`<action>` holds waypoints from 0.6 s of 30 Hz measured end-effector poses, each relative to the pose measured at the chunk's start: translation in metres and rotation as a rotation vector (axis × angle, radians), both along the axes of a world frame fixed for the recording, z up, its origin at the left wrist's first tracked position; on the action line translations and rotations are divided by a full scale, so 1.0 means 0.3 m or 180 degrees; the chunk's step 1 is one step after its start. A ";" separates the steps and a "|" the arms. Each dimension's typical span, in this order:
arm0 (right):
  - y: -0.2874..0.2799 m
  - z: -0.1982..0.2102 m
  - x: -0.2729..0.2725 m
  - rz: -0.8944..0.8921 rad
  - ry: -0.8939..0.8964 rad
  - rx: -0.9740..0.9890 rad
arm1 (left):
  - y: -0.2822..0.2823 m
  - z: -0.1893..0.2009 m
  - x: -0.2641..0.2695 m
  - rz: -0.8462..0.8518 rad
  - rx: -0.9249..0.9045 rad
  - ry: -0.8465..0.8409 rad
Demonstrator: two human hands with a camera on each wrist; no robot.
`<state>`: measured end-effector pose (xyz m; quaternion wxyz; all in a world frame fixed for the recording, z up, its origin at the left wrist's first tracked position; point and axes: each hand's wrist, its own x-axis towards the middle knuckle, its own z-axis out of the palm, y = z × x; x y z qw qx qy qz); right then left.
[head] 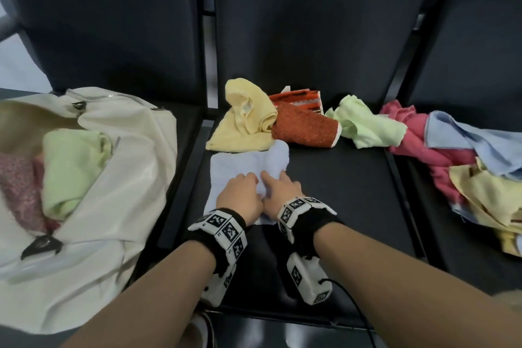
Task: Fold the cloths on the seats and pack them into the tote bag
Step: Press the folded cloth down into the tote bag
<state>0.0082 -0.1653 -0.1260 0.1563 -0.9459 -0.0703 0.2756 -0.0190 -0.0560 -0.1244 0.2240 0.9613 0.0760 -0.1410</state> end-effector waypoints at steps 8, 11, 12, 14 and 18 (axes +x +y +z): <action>-0.029 0.122 -0.057 0.0106 -0.0385 0.0048 | -0.039 0.093 -0.065 0.0189 -0.0143 -0.0391; -0.047 0.216 -0.082 0.0138 -0.0561 0.0026 | -0.055 0.174 -0.092 0.0356 -0.0420 -0.0680; -0.052 0.251 -0.091 0.0176 -0.0596 -0.0010 | -0.059 0.204 -0.102 0.0388 -0.0501 -0.0761; -0.059 0.320 -0.110 0.0280 -0.0703 -0.0061 | -0.063 0.261 -0.126 0.0403 -0.0687 -0.0919; -0.070 0.480 -0.148 0.0499 -0.0945 -0.0345 | -0.060 0.366 -0.175 0.0401 -0.1047 -0.1259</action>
